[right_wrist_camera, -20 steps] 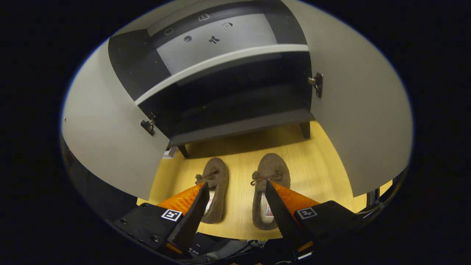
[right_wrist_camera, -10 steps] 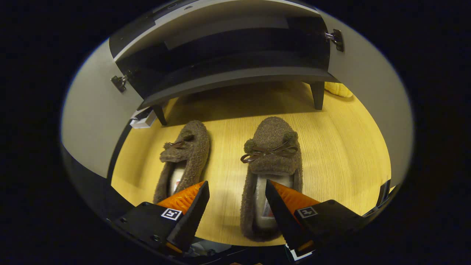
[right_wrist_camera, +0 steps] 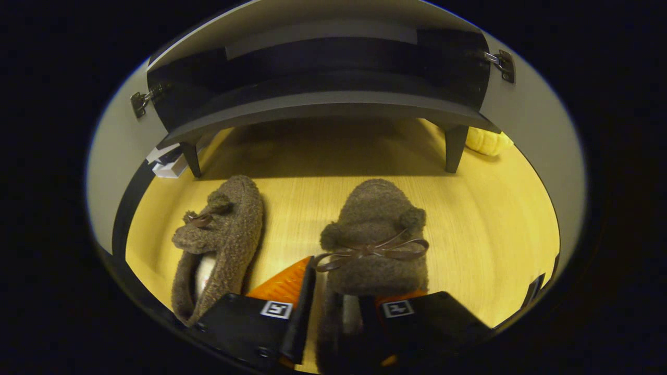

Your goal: Grab one shoe with the right hand and put it into the shoe cabinet, grab the other shoe with the left hand and put it into the shoe cabinet; then close the right door with the right hand and the left door with the left hand.

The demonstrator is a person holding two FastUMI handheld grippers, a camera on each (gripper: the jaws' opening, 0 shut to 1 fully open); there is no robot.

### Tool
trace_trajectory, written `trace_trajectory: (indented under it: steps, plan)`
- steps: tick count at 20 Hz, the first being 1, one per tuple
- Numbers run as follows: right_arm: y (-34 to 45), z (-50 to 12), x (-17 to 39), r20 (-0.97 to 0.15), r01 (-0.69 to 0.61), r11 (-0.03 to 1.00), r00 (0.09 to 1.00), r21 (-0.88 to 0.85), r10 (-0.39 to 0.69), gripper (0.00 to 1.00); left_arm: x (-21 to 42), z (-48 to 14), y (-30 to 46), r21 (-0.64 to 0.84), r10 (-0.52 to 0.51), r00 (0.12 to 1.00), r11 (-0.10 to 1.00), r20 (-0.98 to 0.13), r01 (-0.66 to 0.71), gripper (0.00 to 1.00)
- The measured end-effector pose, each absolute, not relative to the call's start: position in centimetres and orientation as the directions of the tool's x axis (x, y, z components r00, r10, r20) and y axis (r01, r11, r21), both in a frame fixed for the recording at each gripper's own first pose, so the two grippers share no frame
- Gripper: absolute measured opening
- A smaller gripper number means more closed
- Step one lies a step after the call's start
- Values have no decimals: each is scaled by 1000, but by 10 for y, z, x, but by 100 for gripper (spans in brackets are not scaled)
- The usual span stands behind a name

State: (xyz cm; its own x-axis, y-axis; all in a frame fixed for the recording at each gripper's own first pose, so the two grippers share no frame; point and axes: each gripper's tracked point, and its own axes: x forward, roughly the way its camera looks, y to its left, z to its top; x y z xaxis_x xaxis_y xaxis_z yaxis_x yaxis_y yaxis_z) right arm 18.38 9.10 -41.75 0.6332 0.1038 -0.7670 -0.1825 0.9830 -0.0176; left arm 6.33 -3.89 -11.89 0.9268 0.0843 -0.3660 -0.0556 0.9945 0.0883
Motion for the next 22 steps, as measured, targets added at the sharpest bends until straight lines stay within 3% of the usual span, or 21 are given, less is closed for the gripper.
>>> trace_trajectory:
  steps: [1, 2, 4, 5, 10, 16, 22]
  plan:
    - [94, -416, 181, -781, -185, 983, 613, 5, 120, 24, 64, -119, -38, 92, 89, 927, 994, -365, -59, 94]
    - [95, -414, 180, -789, -192, 981, 598, 27, 139, 29, 63, -120, -37, 100, 96, 924, 993, -369, -63, 94]
    - [95, -410, 179, -793, -190, 979, 585, 71, 171, 28, 63, -122, -36, 111, 105, 921, 992, -376, -68, 94]
    - [95, -409, 176, -796, -180, 979, 578, 91, 180, 6, 63, -121, -36, 112, 104, 920, 992, -379, -66, 94]
    - [99, -397, 166, -784, -231, 959, 561, 161, 267, 2, 62, -119, -38, 117, 91, 924, 992, -372, -51, 94]
    - [89, -352, 150, -749, -200, 972, 623, 126, 226, 2, 62, -116, -45, 70, 7, 943, 997, -332, 17, 94]
    - [97, -268, 122, -675, -233, 966, 696, 110, 245, 2, 58, -113, -47, 64, -87, 959, 992, -271, 109, 94]
